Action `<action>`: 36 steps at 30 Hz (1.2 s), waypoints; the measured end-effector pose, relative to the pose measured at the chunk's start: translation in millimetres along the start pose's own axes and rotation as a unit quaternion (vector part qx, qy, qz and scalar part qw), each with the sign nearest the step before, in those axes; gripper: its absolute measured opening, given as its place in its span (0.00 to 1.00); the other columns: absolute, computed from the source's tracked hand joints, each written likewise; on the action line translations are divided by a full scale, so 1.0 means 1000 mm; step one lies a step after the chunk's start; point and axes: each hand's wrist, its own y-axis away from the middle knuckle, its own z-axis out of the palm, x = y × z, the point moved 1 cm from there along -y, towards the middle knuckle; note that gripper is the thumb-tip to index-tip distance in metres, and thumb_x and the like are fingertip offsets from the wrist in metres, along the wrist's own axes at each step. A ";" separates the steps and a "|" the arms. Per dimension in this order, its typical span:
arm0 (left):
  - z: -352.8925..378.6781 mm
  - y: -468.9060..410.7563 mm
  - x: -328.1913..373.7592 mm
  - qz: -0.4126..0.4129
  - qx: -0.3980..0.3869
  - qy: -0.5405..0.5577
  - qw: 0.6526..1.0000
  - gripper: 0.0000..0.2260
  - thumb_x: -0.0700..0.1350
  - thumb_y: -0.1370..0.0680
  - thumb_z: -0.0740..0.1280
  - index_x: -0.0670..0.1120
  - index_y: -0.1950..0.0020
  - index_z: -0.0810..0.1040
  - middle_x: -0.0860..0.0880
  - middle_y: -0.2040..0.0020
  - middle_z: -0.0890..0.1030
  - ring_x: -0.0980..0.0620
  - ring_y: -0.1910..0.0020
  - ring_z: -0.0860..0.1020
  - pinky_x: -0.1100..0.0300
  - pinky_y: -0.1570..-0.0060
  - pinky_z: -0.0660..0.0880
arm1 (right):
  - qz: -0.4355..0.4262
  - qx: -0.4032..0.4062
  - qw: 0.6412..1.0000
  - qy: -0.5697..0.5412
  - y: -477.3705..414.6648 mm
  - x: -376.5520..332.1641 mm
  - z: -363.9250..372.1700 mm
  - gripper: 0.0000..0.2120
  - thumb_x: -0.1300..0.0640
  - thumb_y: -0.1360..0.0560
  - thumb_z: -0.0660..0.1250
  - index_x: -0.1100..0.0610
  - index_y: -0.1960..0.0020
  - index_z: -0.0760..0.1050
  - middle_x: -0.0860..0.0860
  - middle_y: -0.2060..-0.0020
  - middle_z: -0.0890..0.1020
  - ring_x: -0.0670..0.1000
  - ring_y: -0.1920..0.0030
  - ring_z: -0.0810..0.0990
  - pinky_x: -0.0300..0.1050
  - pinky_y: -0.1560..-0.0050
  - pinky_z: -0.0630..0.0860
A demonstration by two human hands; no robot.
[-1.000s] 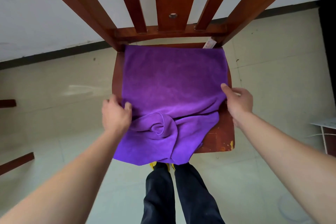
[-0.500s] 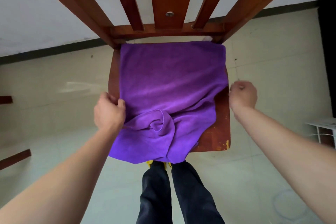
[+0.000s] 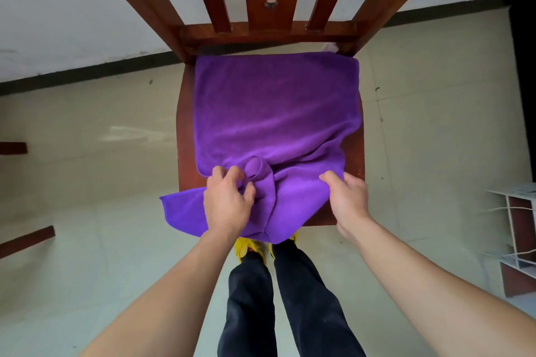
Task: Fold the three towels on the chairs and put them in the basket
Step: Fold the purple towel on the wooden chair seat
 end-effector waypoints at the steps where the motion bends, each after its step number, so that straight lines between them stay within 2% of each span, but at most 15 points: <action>1: -0.001 0.000 -0.001 -0.027 0.016 0.021 0.999 0.07 0.47 0.27 0.68 0.45 0.54 0.75 0.45 0.52 0.73 0.40 0.52 0.75 0.50 0.56 0.72 | 0.006 0.014 1.000 -0.023 -0.002 -0.001 -0.004 0.05 0.57 0.33 0.69 0.56 0.66 0.74 0.52 0.68 0.68 0.49 0.65 0.64 0.44 0.64 0.62; 4: -0.009 0.003 -0.011 -0.108 0.051 0.067 0.991 0.05 0.44 0.27 0.66 0.44 0.61 0.74 0.42 0.56 0.77 0.39 0.55 0.76 0.54 0.58 0.68 | 0.002 0.069 0.997 -0.030 -0.014 0.003 -0.026 0.07 0.55 0.32 0.69 0.59 0.65 0.76 0.54 0.67 0.71 0.51 0.64 0.67 0.48 0.63 0.66; 6: -0.013 0.013 -0.026 -0.129 0.027 0.051 0.990 0.08 0.44 0.29 0.67 0.45 0.66 0.71 0.43 0.63 0.79 0.39 0.58 0.77 0.54 0.61 0.69 | -0.018 0.092 0.995 0.028 -0.023 0.010 -0.038 0.17 0.51 0.31 0.69 0.66 0.65 0.74 0.55 0.69 0.71 0.52 0.66 0.68 0.52 0.64 0.69; 8: -0.017 0.024 -0.043 -0.158 -0.001 0.041 0.987 0.10 0.45 0.30 0.68 0.44 0.68 0.70 0.44 0.67 0.78 0.40 0.60 0.77 0.53 0.61 0.72 | -0.033 0.093 0.987 0.125 -0.030 0.019 -0.046 0.21 0.48 0.27 0.69 0.65 0.67 0.71 0.56 0.70 0.72 0.53 0.67 0.70 0.56 0.61 0.73; 11: -0.022 0.030 -0.069 -0.188 -0.024 0.070 0.979 0.12 0.44 0.29 0.67 0.43 0.69 0.69 0.46 0.71 0.74 0.41 0.64 0.76 0.53 0.61 0.72 | -0.014 0.053 0.990 0.129 -0.022 0.018 -0.048 0.18 0.47 0.25 0.69 0.57 0.68 0.74 0.53 0.68 0.77 0.53 0.66 0.74 0.43 0.61 0.74; 13: -0.022 0.033 -0.083 -0.164 -0.028 0.094 0.982 0.07 0.44 0.30 0.67 0.43 0.66 0.73 0.45 0.66 0.77 0.42 0.60 0.76 0.54 0.58 0.71 | 0.013 -0.029 0.995 0.093 -0.012 0.019 -0.047 0.09 0.49 0.26 0.71 0.55 0.59 0.80 0.49 0.64 0.82 0.48 0.63 0.79 0.34 0.63 0.75; 14: -0.023 0.034 -0.089 -0.143 -0.024 0.089 0.985 0.05 0.44 0.31 0.68 0.44 0.60 0.76 0.44 0.59 0.78 0.42 0.55 0.76 0.53 0.54 0.72 | 0.022 -0.067 0.994 0.088 -0.008 0.022 -0.048 0.07 0.51 0.27 0.73 0.55 0.54 0.81 0.49 0.60 0.84 0.48 0.61 0.81 0.36 0.60 0.76; 16: -0.022 0.033 -0.098 -0.092 -0.029 0.037 0.995 0.17 0.43 0.33 0.71 0.44 0.45 0.77 0.42 0.47 0.75 0.42 0.45 0.72 0.51 0.46 0.72 | 0.023 -0.102 0.989 0.101 -0.001 0.030 -0.052 0.10 0.60 0.31 0.75 0.53 0.52 0.79 0.51 0.56 0.84 0.49 0.57 0.82 0.42 0.55 0.77; 19: -0.026 0.023 -0.100 0.002 -0.022 -0.117 0.993 0.30 0.43 0.35 0.73 0.47 0.33 0.71 0.40 0.42 0.70 0.38 0.43 0.70 0.47 0.46 0.71 | 0.005 -0.100 0.976 0.192 0.001 0.043 -0.057 0.16 0.69 0.36 0.73 0.53 0.54 0.77 0.52 0.60 0.83 0.52 0.60 0.80 0.45 0.55 0.77; 22: -0.026 0.014 -0.105 0.034 -0.040 -0.217 0.975 0.21 0.44 0.32 0.71 0.45 0.40 0.74 0.40 0.46 0.71 0.37 0.46 0.70 0.47 0.50 0.70 | -0.020 -0.100 0.955 0.278 0.003 0.063 -0.056 0.09 0.63 0.36 0.77 0.56 0.59 0.80 0.56 0.62 0.84 0.53 0.63 0.78 0.49 0.55 0.77; 26: -0.024 0.020 -0.100 0.076 -0.087 -0.250 0.961 0.08 0.45 0.31 0.69 0.45 0.54 0.77 0.42 0.52 0.73 0.38 0.50 0.71 0.49 0.55 0.70 | -0.038 -0.013 0.983 0.176 0.013 0.062 -0.053 0.09 0.56 0.30 0.74 0.61 0.63 0.78 0.53 0.68 0.78 0.49 0.68 0.72 0.46 0.64 0.69; 28: -0.020 0.035 -0.099 0.045 -0.148 -0.170 0.973 0.06 0.46 0.33 0.70 0.45 0.60 0.77 0.43 0.59 0.75 0.40 0.56 0.74 0.52 0.58 0.71 | -0.029 0.031 0.995 0.094 0.018 0.051 -0.054 0.11 0.53 0.30 0.71 0.61 0.63 0.77 0.53 0.68 0.75 0.49 0.67 0.72 0.48 0.64 0.72; 30: -0.020 0.048 -0.092 -0.078 -0.231 0.029 0.970 0.06 0.45 0.36 0.69 0.44 0.65 0.75 0.45 0.67 0.75 0.44 0.66 0.73 0.56 0.65 0.69 | -0.011 0.034 0.999 0.040 0.021 0.034 -0.051 0.11 0.50 0.29 0.69 0.58 0.63 0.77 0.54 0.66 0.78 0.51 0.66 0.76 0.52 0.63 0.79; 33: -0.024 0.049 -0.069 -0.199 -0.275 0.261 0.904 0.06 0.41 0.33 0.70 0.39 0.59 0.79 0.40 0.64 0.80 0.45 0.65 0.76 0.58 0.64 0.71 | 0.006 0.014 0.999 0.042 0.015 -0.004 -0.040 0.11 0.52 0.22 0.65 0.54 0.62 0.72 0.49 0.70 0.77 0.45 0.76 0.76 0.36 0.77 0.72; 36: -0.038 0.031 -0.035 -0.227 -0.262 0.395 0.851 0.04 0.39 0.24 0.65 0.40 0.53 0.79 0.39 0.59 0.82 0.44 0.66 0.80 0.61 0.70 0.75 | 0.018 -0.022 0.999 -0.015 -0.001 -0.051 -0.026 0.08 0.52 0.20 0.61 0.51 0.57 0.72 0.47 0.64 0.80 0.45 0.70 0.78 0.38 0.72 0.70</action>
